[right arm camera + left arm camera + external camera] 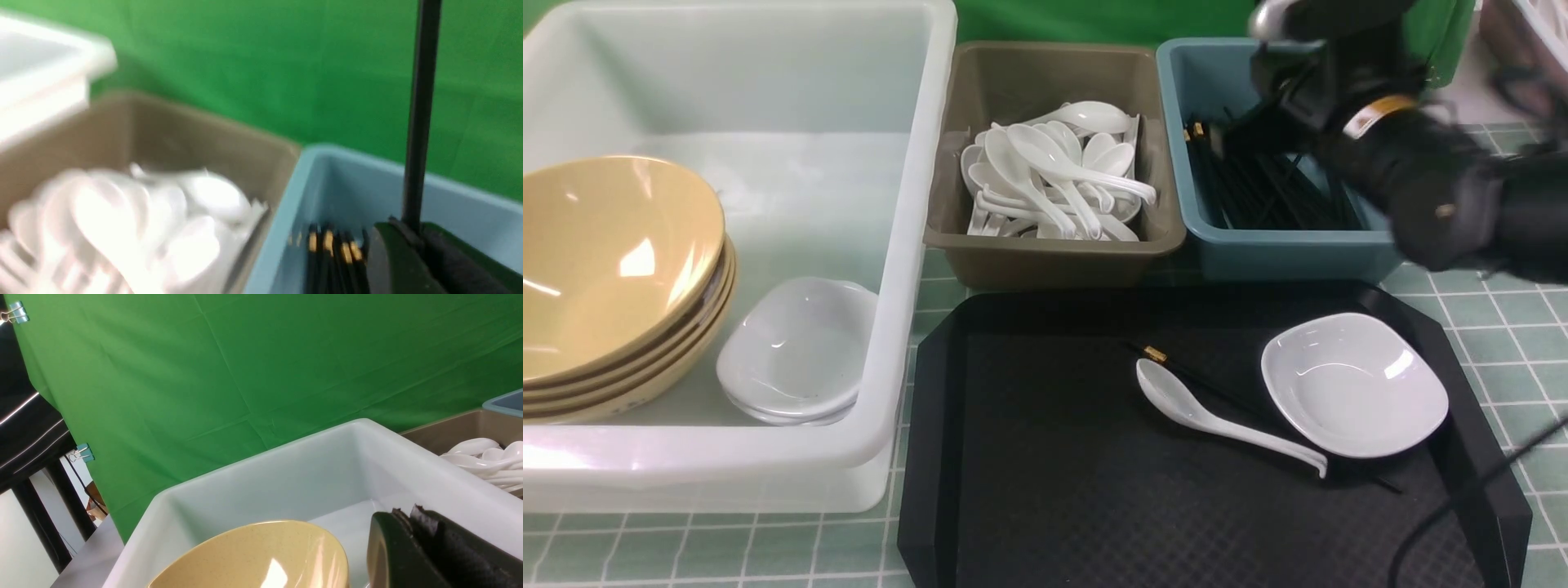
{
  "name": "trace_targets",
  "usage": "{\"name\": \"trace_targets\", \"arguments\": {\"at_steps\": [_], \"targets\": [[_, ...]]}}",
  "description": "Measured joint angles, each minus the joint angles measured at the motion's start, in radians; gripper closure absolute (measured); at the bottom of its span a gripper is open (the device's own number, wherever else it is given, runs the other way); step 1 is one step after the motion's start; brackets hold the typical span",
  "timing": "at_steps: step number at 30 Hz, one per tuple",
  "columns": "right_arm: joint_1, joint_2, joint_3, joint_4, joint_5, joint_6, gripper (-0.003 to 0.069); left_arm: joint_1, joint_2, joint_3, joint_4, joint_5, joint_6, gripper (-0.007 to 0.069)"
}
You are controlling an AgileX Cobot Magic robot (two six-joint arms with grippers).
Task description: On blue table put chopsticks spoon bowls plates into blue grey white boxes.
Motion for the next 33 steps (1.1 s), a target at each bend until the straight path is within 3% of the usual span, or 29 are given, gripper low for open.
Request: {"name": "trace_targets", "arguments": {"at_steps": [4, 7, 10, 13, 17, 22, 28, 33], "targets": [[-0.004, 0.041, -0.001, 0.004, 0.045, -0.023, 0.0499, 0.000, 0.000, 0.000, 0.000, 0.002, 0.000, 0.0622], [-0.004, 0.018, -0.006, 0.006, 0.156, -0.097, 0.0401, 0.000, 0.000, 0.000, 0.000, 0.003, 0.000, 0.0622], [-0.004, -0.016, -0.008, 0.006, 0.241, -0.144, 0.0367, 0.000, 0.000, 0.000, 0.000, 0.003, 0.000, 0.0622], [-0.006, -0.113, -0.008, 0.000, 0.494, -0.206, 0.0338, 0.000, 0.000, 0.000, 0.000, 0.003, 0.000, 0.0622], [-0.057, -0.207, -0.008, -0.005, 0.842, -0.182, 0.0335, 0.000, 0.000, 0.000, 0.000, 0.003, 0.000, 0.0622], [-0.167, -0.219, 0.046, -0.017, 1.085, -0.113, 0.0340, 0.000, 0.000, 0.000, 0.000, 0.003, 0.000, 0.0622], [-0.202, -0.213, 0.165, -0.017, 1.095, -0.026, 0.0346, 0.000, 0.000, 0.000, 0.000, 0.000, 0.000, 0.0622], [-0.122, -0.168, 0.205, 0.091, 1.041, -0.006, 0.0333, 0.000, 0.000, 0.000, -0.001, 0.000, 0.000, 0.0622]]}}
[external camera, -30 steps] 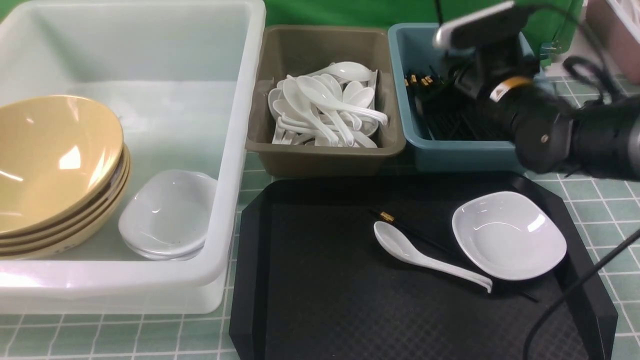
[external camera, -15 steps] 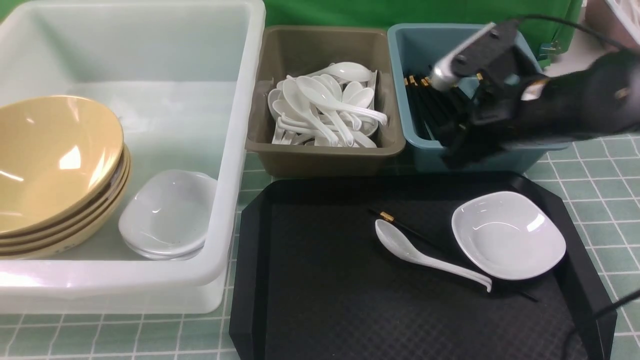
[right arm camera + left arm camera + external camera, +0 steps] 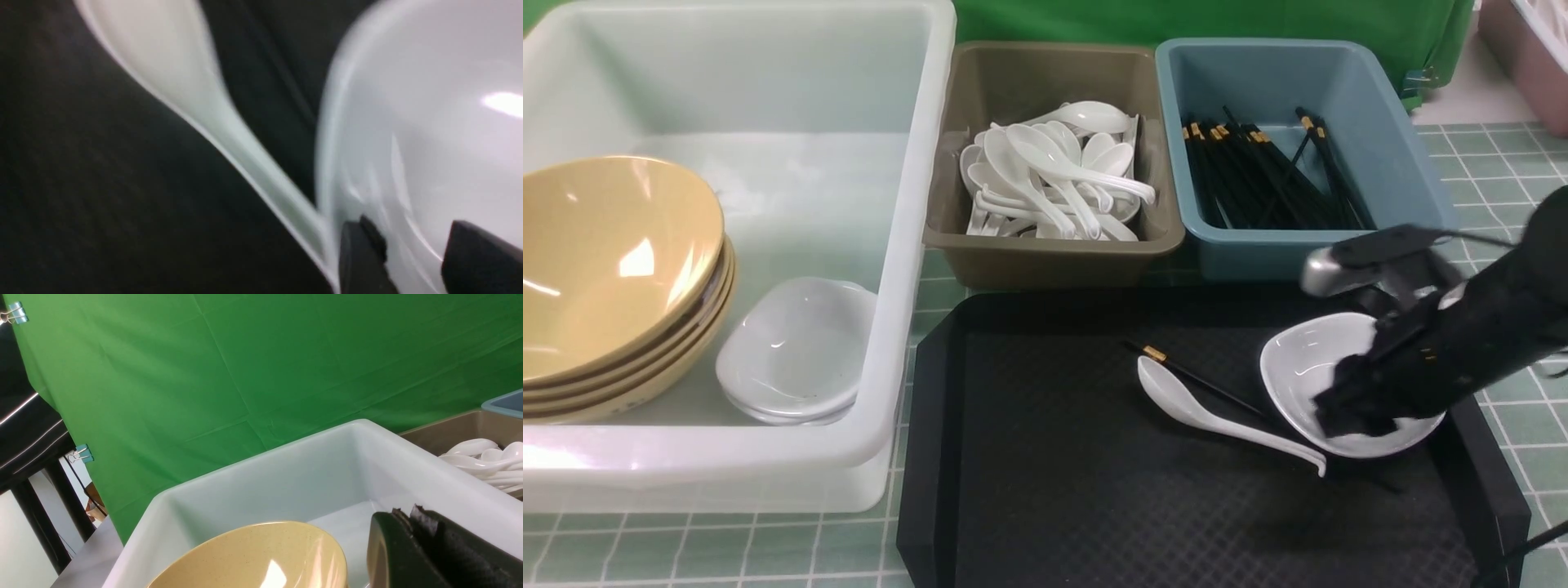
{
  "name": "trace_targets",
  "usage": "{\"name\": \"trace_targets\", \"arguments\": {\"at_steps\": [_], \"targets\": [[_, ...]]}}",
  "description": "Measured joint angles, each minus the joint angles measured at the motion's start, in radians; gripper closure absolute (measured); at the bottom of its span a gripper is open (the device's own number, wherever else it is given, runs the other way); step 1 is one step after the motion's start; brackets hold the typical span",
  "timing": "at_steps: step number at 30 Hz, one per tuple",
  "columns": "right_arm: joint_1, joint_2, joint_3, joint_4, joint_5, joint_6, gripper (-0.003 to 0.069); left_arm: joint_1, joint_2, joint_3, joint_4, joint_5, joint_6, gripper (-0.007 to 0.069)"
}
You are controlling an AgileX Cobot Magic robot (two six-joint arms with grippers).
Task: On blue table put chopsticks spoon bowls plates into blue grey white boxes.
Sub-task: 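Reach for and grasp the small white dish on the black tray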
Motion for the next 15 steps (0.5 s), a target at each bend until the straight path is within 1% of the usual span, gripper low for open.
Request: {"name": "trace_targets", "arguments": {"at_steps": [1, 3, 6, 9, 15], "targets": [[0.030, 0.011, 0.000, 0.066, -0.029, -0.014, 0.0326, 0.000, 0.000, 0.000, -0.003, 0.000, 0.000, 0.0622], [0.064, 0.017, -0.013, 0.133, -0.044, -0.039, 0.0316, 0.000, 0.000, 0.000, -0.003, 0.000, 0.000, 0.0622], [0.074, 0.017, -0.053, 0.152, -0.001, -0.060, 0.0314, 0.000, 0.000, 0.000, -0.003, 0.001, 0.000, 0.0622], [0.026, -0.004, -0.102, 0.102, 0.077, -0.069, 0.0314, 0.000, 0.000, 0.000, -0.003, 0.005, 0.000, 0.0622], [-0.094, -0.020, -0.114, -0.018, 0.055, -0.041, 0.0314, 0.000, 0.000, 0.000, -0.003, 0.007, -0.001, 0.0622]]}}
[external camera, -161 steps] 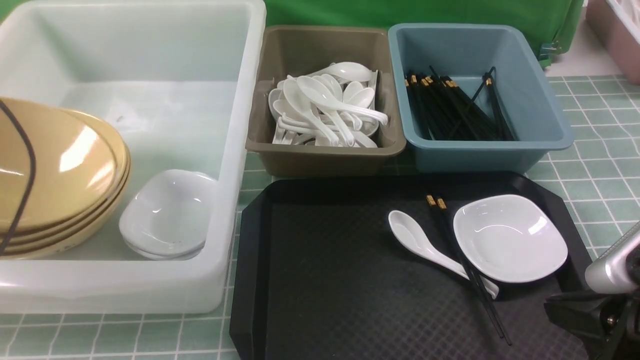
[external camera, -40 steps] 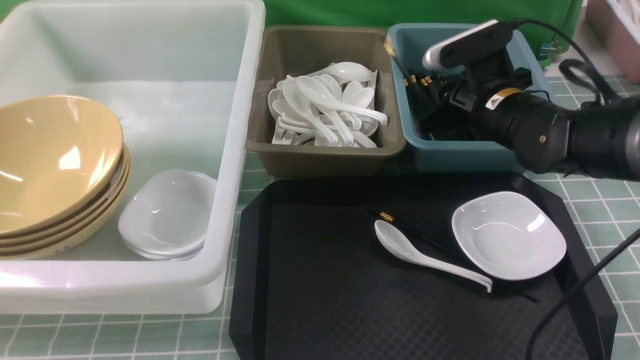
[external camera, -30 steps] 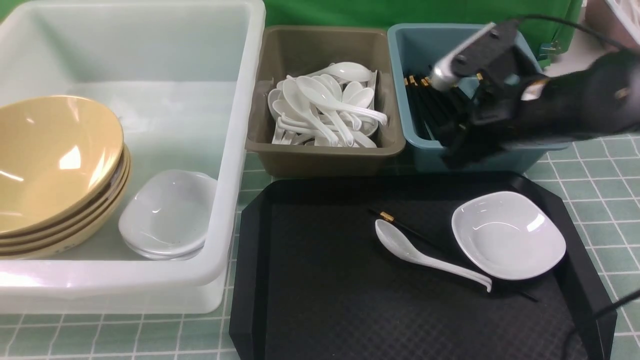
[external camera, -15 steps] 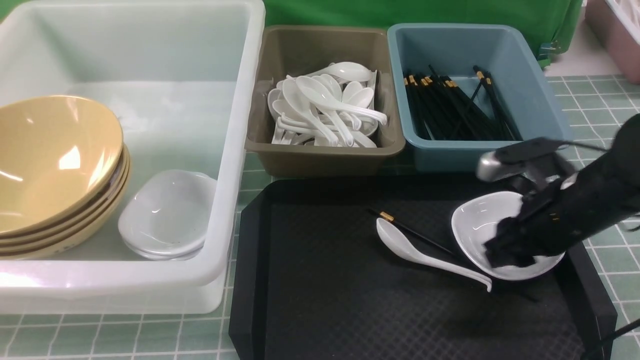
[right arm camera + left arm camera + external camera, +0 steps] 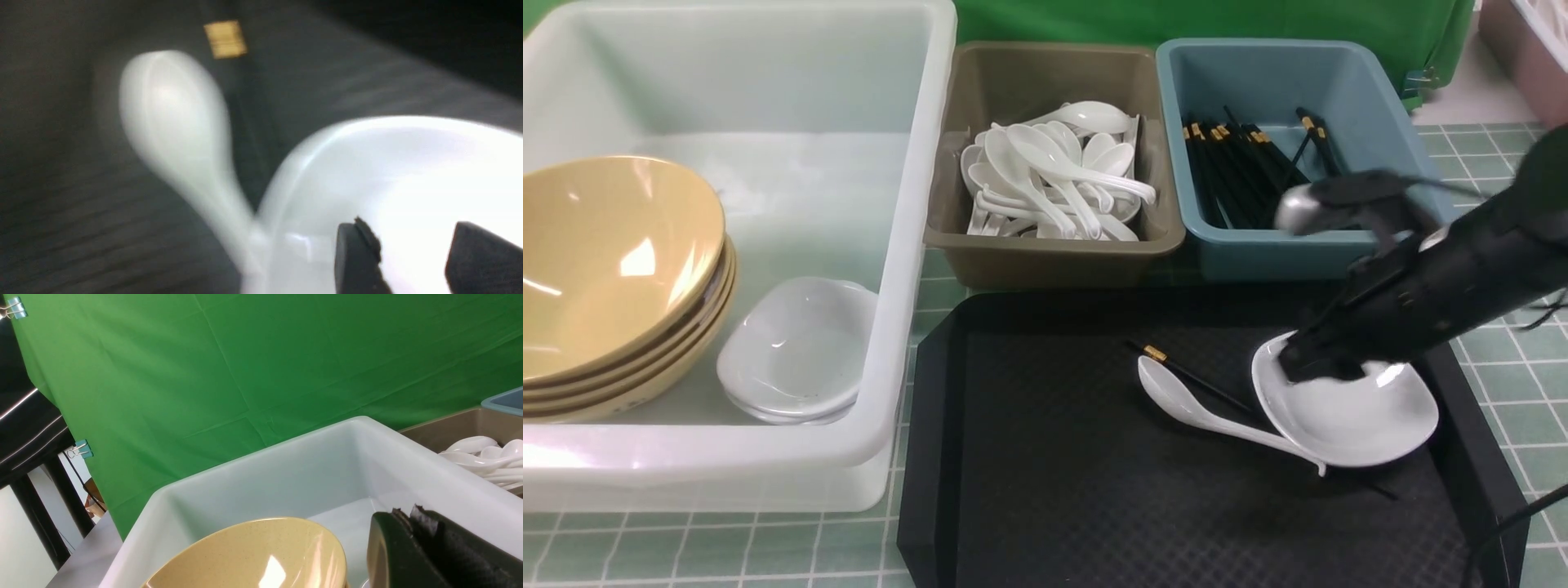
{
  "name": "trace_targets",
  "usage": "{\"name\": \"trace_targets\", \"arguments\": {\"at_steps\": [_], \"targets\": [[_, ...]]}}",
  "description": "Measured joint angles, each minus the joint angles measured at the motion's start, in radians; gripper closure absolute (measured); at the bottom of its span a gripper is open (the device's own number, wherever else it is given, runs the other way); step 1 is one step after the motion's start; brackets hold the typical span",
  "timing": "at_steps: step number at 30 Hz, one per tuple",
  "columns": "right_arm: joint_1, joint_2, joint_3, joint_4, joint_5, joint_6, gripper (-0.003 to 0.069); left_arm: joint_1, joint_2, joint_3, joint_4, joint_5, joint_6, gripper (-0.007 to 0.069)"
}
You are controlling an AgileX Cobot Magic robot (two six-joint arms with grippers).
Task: On blue table put chopsticks spoon bowls plates into blue grey white boxes.
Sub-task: 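Reach for and grasp the small white dish on the black tray, then place the white bowl into the white bin on top of the stacked bowls with the right gripper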
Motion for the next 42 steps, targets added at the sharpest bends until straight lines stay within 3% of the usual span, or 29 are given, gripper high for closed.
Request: {"name": "trace_targets", "arguments": {"at_steps": [6, 19, 28, 30, 35, 39, 42], "targets": [[-0.109, 0.039, 0.000, -0.057, -0.048, 0.064, 0.0313, 0.000, 0.000, 0.000, 0.000, 0.000, 0.000, 0.0622], [-0.077, 0.161, 0.000, -0.027, -0.043, 0.071, 0.0324, 0.000, 0.000, 0.000, 0.000, 0.000, 0.000, 0.0622], [-0.069, 0.115, -0.037, 0.019, 0.065, 0.044, 0.0529, 0.000, 0.000, 0.000, 0.000, 0.000, 0.000, 0.0622], [-0.068, 0.072, -0.063, 0.085, 0.123, -0.011, 0.0586, 0.000, 0.000, 0.000, 0.000, 0.000, 0.000, 0.0622], [-0.022, -0.043, -0.145, 0.356, 0.194, -0.166, 0.0591, 0.000, 0.000, 0.000, 0.000, 0.000, 0.000, 0.0622], [0.115, -0.075, -0.221, 0.658, 0.188, -0.343, 0.0591, 0.000, 0.000, 0.000, 0.000, 0.000, 0.000, 0.0622], [0.284, -0.036, -0.251, 0.989, 0.160, -0.604, 0.0591, 0.000, 0.000, 0.000, 0.000, 0.000, 0.000, 0.0622]]}}
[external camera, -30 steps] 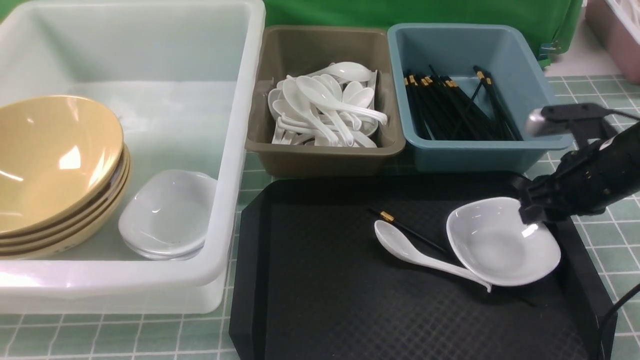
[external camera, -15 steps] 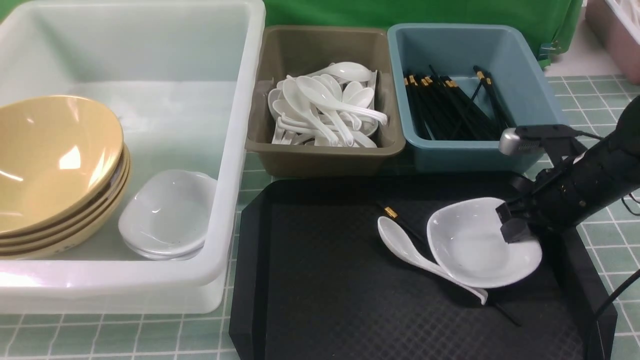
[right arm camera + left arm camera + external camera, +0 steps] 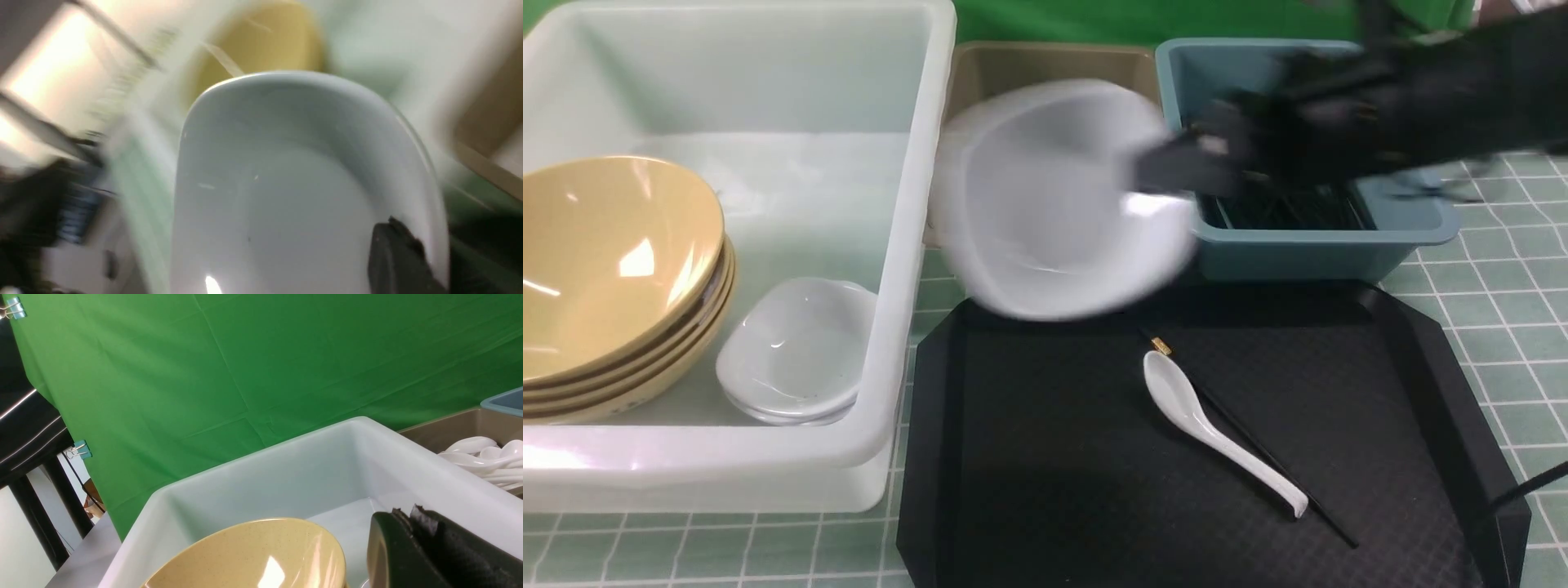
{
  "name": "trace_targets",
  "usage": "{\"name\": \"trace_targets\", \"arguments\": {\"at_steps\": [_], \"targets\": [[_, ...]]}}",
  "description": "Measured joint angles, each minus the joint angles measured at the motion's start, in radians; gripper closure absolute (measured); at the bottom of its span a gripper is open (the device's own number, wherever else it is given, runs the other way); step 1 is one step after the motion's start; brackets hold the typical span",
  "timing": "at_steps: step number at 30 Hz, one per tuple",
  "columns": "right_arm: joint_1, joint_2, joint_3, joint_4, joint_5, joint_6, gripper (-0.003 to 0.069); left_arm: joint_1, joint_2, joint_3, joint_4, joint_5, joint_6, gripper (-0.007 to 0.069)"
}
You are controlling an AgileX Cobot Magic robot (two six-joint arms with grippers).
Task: On blue table put chopsticks spoon bowls plates into blue grey white boxes.
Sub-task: 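Place the white bowl into the white bin on top of the stacked bowls with the right gripper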
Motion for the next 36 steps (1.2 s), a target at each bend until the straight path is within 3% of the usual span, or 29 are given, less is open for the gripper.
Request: {"name": "trace_targets", "arguments": {"at_steps": [2, 5, 8, 10, 11, 13, 18, 24, 32, 36], "targets": [[0.088, 0.053, -0.028, 0.185, -0.035, -0.141, 0.0591, 0.000, 0.000, 0.000, 0.000, -0.003, 0.000, 0.0622], [0.154, 0.123, -0.085, 0.222, -0.088, -0.152, 0.0591, 0.000, 0.000, 0.000, 0.000, -0.003, 0.000, 0.0622], [0.207, 0.214, -0.219, 0.047, -0.163, 0.018, 0.0591, 0.000, 0.000, 0.000, 0.000, -0.003, 0.000, 0.0622], [0.251, 0.319, -0.406, -0.302, -0.156, 0.346, 0.0591, 0.000, 0.000, 0.000, 0.000, -0.003, 0.000, 0.0622], [0.259, 0.340, -0.435, -0.387, -0.140, 0.396, 0.0591, 0.000, 0.000, 0.000, 0.000, -0.003, 0.000, 0.0622], [0.285, 0.418, -0.614, -0.689, -0.044, 0.660, 0.0591, 0.000, 0.000, 0.000, 0.000, -0.003, 0.000, 0.0622], [0.320, 0.588, -0.923, -1.043, 0.135, 0.991, 0.0590, 0.000, 0.000, 0.000, 0.000, -0.004, 0.000, 0.0622], [0.360, 0.758, -1.133, -1.190, 0.178, 1.211, 0.0580, 0.000, 0.000, 0.000, 0.000, -0.004, -0.001, 0.0622], [0.406, 0.813, -1.178, -1.308, 0.163, 1.325, 0.0545, 0.000, 0.000, 0.000, 0.000, -0.004, -0.001, 0.0622], [0.420, 0.818, -1.180, -1.324, 0.152, 1.371, 0.0486, 0.000, 0.000, 0.000, 0.000, -0.004, -0.002, 0.0622]]}}
